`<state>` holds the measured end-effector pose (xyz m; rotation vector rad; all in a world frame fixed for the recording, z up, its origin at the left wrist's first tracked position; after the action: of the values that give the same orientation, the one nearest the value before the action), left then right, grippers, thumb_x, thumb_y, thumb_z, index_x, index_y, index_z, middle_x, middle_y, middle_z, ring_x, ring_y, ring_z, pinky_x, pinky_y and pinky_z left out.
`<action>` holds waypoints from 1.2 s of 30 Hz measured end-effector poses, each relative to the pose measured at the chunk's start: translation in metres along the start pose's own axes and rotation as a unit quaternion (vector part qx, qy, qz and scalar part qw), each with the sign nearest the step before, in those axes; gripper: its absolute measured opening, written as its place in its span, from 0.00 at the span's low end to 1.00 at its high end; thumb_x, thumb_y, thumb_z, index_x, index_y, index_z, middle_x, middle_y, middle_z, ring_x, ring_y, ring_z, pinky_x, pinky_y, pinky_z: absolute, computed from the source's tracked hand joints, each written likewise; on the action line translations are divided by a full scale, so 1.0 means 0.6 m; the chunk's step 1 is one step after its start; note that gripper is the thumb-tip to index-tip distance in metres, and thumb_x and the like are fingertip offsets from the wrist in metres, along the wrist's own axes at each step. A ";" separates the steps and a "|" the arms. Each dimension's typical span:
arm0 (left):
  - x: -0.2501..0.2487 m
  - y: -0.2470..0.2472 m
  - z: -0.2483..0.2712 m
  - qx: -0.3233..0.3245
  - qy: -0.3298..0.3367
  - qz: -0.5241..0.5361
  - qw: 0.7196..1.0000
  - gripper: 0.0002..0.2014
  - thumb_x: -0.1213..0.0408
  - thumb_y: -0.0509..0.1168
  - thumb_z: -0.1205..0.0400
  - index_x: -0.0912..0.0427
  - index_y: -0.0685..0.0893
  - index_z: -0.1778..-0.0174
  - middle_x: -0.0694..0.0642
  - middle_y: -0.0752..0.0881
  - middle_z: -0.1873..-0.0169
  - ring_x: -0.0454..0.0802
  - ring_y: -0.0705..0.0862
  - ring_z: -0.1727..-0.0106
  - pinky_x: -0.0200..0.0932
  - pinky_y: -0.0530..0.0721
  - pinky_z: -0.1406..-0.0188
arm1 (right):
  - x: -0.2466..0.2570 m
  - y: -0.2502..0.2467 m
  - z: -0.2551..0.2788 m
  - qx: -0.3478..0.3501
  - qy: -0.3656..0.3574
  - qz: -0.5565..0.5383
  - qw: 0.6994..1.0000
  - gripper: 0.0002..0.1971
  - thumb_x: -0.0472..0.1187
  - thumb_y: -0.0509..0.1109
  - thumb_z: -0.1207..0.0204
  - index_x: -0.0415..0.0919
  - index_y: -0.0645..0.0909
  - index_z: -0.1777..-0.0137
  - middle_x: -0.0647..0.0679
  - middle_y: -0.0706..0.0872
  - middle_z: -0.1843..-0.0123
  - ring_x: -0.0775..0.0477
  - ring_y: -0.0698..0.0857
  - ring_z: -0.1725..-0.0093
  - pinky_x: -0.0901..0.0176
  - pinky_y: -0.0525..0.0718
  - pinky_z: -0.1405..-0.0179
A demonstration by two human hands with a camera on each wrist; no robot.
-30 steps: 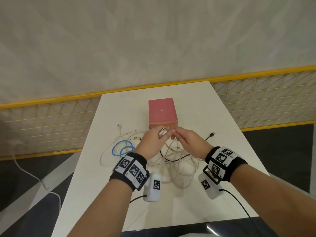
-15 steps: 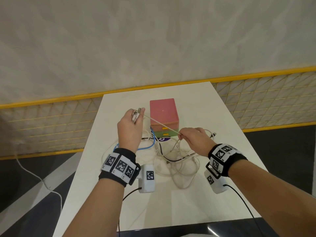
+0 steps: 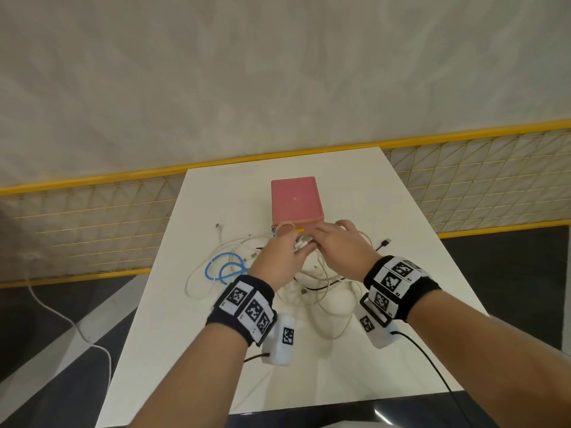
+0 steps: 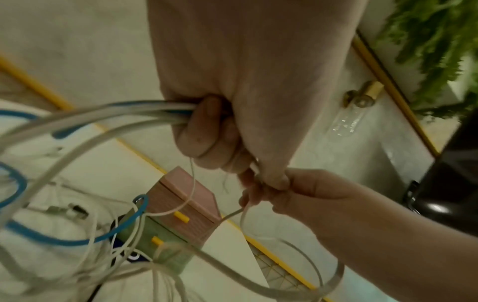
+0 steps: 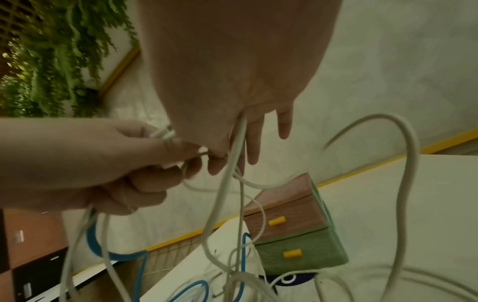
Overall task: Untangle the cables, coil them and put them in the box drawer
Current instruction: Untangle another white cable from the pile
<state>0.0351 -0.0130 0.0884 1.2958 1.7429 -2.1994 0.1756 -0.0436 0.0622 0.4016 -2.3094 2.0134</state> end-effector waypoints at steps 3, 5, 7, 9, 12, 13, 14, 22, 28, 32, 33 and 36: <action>-0.003 -0.016 -0.002 -0.048 0.009 -0.010 0.999 0.14 0.49 0.62 0.15 0.58 0.79 0.54 0.56 0.83 0.66 0.55 0.81 0.63 0.46 0.74 0.65 | -0.006 -0.001 0.004 -0.014 -0.009 0.020 1.000 0.16 0.32 0.59 0.22 0.51 0.75 0.40 0.56 0.77 0.35 0.53 0.78 0.36 0.44 0.66 0.31; -0.006 -0.043 -0.001 -0.097 0.012 -0.004 0.995 0.13 0.50 0.61 0.15 0.57 0.79 0.53 0.52 0.79 0.72 0.52 0.77 0.70 0.45 0.70 0.69 | -0.027 0.001 0.018 0.015 0.018 0.035 0.999 0.19 0.29 0.56 0.24 0.52 0.74 0.40 0.54 0.77 0.36 0.50 0.79 0.36 0.41 0.66 0.31; -0.002 -0.070 -0.001 -0.145 0.006 0.011 0.989 0.12 0.51 0.61 0.14 0.56 0.76 0.55 0.48 0.74 0.76 0.49 0.73 0.73 0.41 0.65 0.73 | -0.057 0.006 0.037 0.078 0.078 0.060 0.992 0.23 0.28 0.55 0.26 0.52 0.73 0.38 0.52 0.75 0.35 0.48 0.76 0.32 0.38 0.62 0.28; 0.004 -0.087 -0.002 -0.169 0.008 0.003 0.986 0.14 0.52 0.61 0.14 0.59 0.74 0.59 0.49 0.71 0.78 0.46 0.70 0.75 0.39 0.66 0.75 | -0.075 0.015 0.048 0.115 0.122 0.081 0.983 0.26 0.28 0.56 0.27 0.52 0.70 0.32 0.49 0.71 0.27 0.46 0.67 0.22 0.33 0.55 0.24; 0.006 -0.087 -0.003 -0.144 0.005 -0.005 0.990 0.15 0.51 0.60 0.14 0.59 0.74 0.60 0.50 0.72 0.76 0.45 0.71 0.74 0.33 0.68 0.75 | -0.059 0.001 0.041 0.031 0.122 0.034 0.991 0.30 0.34 0.61 0.27 0.47 0.63 0.24 0.46 0.62 0.19 0.46 0.54 0.16 0.29 0.49 0.22; 0.003 -0.082 -0.002 -0.131 0.009 -0.002 0.991 0.15 0.50 0.60 0.14 0.59 0.74 0.59 0.52 0.74 0.74 0.47 0.73 0.73 0.33 0.68 0.74 | -0.044 -0.013 0.033 -0.031 0.095 -0.026 0.995 0.30 0.37 0.63 0.27 0.47 0.63 0.24 0.47 0.64 0.20 0.46 0.56 0.17 0.31 0.50 0.21; -0.001 -0.076 -0.002 -0.116 0.015 0.003 0.993 0.16 0.50 0.61 0.14 0.60 0.75 0.58 0.53 0.76 0.73 0.49 0.74 0.71 0.38 0.70 0.72 | -0.025 -0.023 0.025 -0.073 0.053 -0.102 0.991 0.28 0.39 0.64 0.26 0.46 0.65 0.25 0.48 0.69 0.22 0.47 0.62 0.19 0.35 0.55 0.20; -0.005 -0.139 0.010 -0.275 0.026 0.136 0.951 0.12 0.54 0.64 0.15 0.56 0.75 0.59 0.45 0.74 0.75 0.41 0.69 0.81 0.32 0.66 0.80 | -0.020 0.041 0.037 0.024 0.058 -0.283 0.957 0.09 0.36 0.51 0.17 0.49 0.70 0.50 0.48 0.78 0.61 0.47 0.75 0.66 0.49 0.80 0.60; 0.028 -0.118 0.021 -0.259 -0.023 0.048 0.964 0.18 0.54 0.61 0.14 0.43 0.72 0.28 0.52 0.83 0.66 0.54 0.82 0.68 0.45 0.78 0.64 | -0.034 0.027 0.032 -0.009 0.056 -0.210 0.976 0.09 0.38 0.52 0.15 0.44 0.73 0.50 0.54 0.74 0.72 0.51 0.72 0.76 0.59 0.71 0.72; 0.010 -0.026 0.019 -0.059 0.029 -0.013 0.998 0.23 0.48 0.61 0.16 0.34 0.66 0.25 0.52 0.90 0.52 0.53 0.88 0.53 0.52 0.86 0.52 | 0.011 -0.009 0.013 -0.025 -0.040 -0.184 0.982 0.10 0.31 0.54 0.20 0.45 0.72 0.46 0.58 0.78 0.65 0.59 0.74 0.70 0.63 0.69 0.62; 0.009 -0.018 0.016 -0.044 0.023 -0.027 0.998 0.19 0.45 0.61 0.17 0.42 0.73 0.30 0.53 0.89 0.52 0.54 0.87 0.51 0.52 0.85 0.52 | 0.018 -0.015 0.011 -0.030 -0.056 -0.182 0.981 0.12 0.30 0.55 0.20 0.47 0.72 0.46 0.62 0.77 0.65 0.62 0.75 0.68 0.66 0.69 0.59; 0.006 -0.042 0.011 -0.073 0.021 -0.035 0.996 0.15 0.48 0.61 0.15 0.58 0.77 0.52 0.48 0.80 0.72 0.50 0.80 0.69 0.44 0.75 0.69 | -0.001 -0.010 0.016 -0.014 -0.030 -0.121 0.992 0.12 0.36 0.53 0.17 0.48 0.73 0.39 0.60 0.85 0.53 0.59 0.82 0.54 0.55 0.70 0.38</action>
<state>0.0161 -0.0076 0.1058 1.2762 1.9526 -2.0473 0.1790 -0.0536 0.0664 0.7099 -2.1947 1.8766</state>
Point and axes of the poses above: each hand's wrist, its own z-axis away from the middle knuckle, its own y-axis out of the palm, x = y × z, the point moved 3 cm from there along -z, towards the middle knuckle
